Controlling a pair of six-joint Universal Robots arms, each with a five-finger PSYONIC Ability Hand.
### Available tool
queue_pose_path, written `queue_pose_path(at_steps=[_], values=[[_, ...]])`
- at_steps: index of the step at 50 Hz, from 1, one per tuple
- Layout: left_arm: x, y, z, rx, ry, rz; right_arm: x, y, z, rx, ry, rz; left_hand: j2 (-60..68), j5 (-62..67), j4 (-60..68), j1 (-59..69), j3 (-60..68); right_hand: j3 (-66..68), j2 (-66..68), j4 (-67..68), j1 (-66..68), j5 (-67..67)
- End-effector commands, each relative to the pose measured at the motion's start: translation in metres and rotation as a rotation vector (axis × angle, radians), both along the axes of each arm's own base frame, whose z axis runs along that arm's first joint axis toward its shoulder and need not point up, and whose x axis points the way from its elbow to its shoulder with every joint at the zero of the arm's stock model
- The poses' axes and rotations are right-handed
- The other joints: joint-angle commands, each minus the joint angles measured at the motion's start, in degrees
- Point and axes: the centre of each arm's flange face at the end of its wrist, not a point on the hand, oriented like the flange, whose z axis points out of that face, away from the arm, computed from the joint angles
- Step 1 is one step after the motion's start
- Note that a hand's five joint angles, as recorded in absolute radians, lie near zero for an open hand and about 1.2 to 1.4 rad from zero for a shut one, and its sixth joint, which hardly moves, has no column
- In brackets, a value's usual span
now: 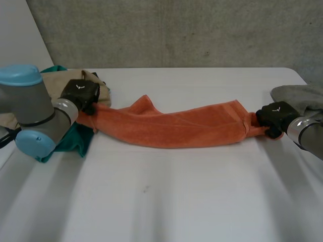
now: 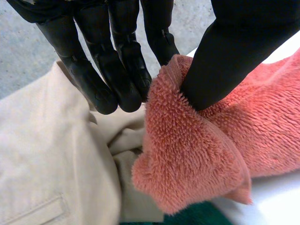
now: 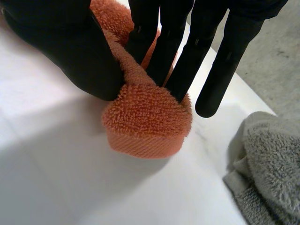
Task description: Fold the laundry.
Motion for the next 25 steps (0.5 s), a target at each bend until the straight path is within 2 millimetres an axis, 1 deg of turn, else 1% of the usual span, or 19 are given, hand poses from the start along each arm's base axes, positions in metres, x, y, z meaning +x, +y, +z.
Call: queue_pose_path(at_steps=[1,3,4,7,8,9,11,12,15,16,17,19,20,22,23,25], values=[[-0.016,-0.009,0.041,-0.124,0.037,-0.03,0.017,0.064,0.02,0.207,0.007,0.053,11.48,13.55,11.57,12.95,12.01,12.11,12.29,11.42,15.73,13.06],[-0.023,-0.009,0.056,-0.167,0.055,-0.041,0.026,0.088,0.019,0.282,0.028,0.09,11.48,13.55,11.57,12.95,12.01,12.11,12.29,11.42,15.73,13.06],[-0.031,-0.008,0.072,-0.212,0.077,-0.056,0.035,0.112,0.014,0.358,0.046,0.128,11.48,13.55,11.57,12.95,12.01,12.11,12.29,11.42,15.73,13.06],[-0.045,-0.005,0.097,-0.278,0.111,-0.084,0.043,0.136,0.011,0.41,0.056,0.156,11.48,13.55,11.57,12.95,12.01,11.09,11.27,10.4,14.71,12.04],[-0.054,-0.001,0.109,-0.308,0.129,-0.102,0.046,0.144,0.014,0.406,0.047,0.156,11.48,13.55,11.57,12.95,12.01,-2.25,-2.06,-2.93,1.37,-1.3],[-0.057,0.001,0.115,-0.324,0.135,-0.11,0.046,0.145,0.017,0.389,0.037,0.151,11.48,13.55,11.57,12.95,12.01,-11.04,-10.86,-11.72,-7.42,-10.09],[-0.065,0.006,0.125,-0.345,0.144,-0.13,0.044,0.144,0.028,0.345,0.017,0.126,11.48,13.55,11.57,12.95,12.01,-32.72,-32.53,-33.4,-29.1,-31.77],[-0.071,0.011,0.134,-0.362,0.151,-0.145,0.039,0.14,0.041,0.297,-0.007,0.084,11.48,13.55,11.57,12.95,12.01,-46.15,-45.97,-46.83,-42.53,-45.2],[-0.077,0.018,0.145,-0.381,0.156,-0.163,0.03,0.133,0.065,0.223,-0.04,0.021,11.48,13.55,11.57,12.95,12.01,-50.14,-49.96,-50.82,-46.52,-49.19],[-0.079,0.023,0.151,-0.391,0.16,-0.174,0.024,0.13,0.081,0.184,-0.055,-0.012,11.48,13.55,11.57,12.95,12.01,-55.82,-55.63,-56.5,-52.19,-54.87],[-0.079,0.025,0.155,-0.397,0.162,-0.177,0.021,0.13,0.09,0.17,-0.06,-0.024,11.48,13.55,11.57,12.95,12.01,-57.89,-57.71,-58.58,-54.27,-56.94],[-0.081,0.03,0.161,-0.409,0.165,-0.187,0.015,0.132,0.105,0.159,-0.061,-0.048,11.48,13.55,11.57,12.95,12.01,-57.89,-57.71,-58.58,-54.27,-56.94],[-0.082,0.036,0.167,-0.417,0.169,-0.198,0.006,0.133,0.12,0.166,-0.054,-0.07,11.48,13.55,11.57,12.95,12.01,-57.89,-57.71,-58.58,-54.27,-56.94],[-0.081,0.043,0.174,-0.424,0.17,-0.212,0.0,0.135,0.134,0.174,-0.036,-0.078,11.48,13.55,11.57,12.95,12.01,-57.89,-57.71,-58.58,-54.27,-56.94],[-0.081,0.046,0.175,-0.424,0.17,-0.218,-0.006,0.136,0.144,0.197,-0.007,-0.075,11.48,13.55,11.57,12.95,12.01,-57.89,-57.71,-58.58,-54.27,-56.94],[-0.08,0.052,0.179,-0.424,0.17,-0.227,-0.011,0.134,0.151,0.212,0.029,-0.064,11.48,13.55,11.57,12.95,12.01,-57.89,-57.71,-58.58,-54.27,-56.94]])
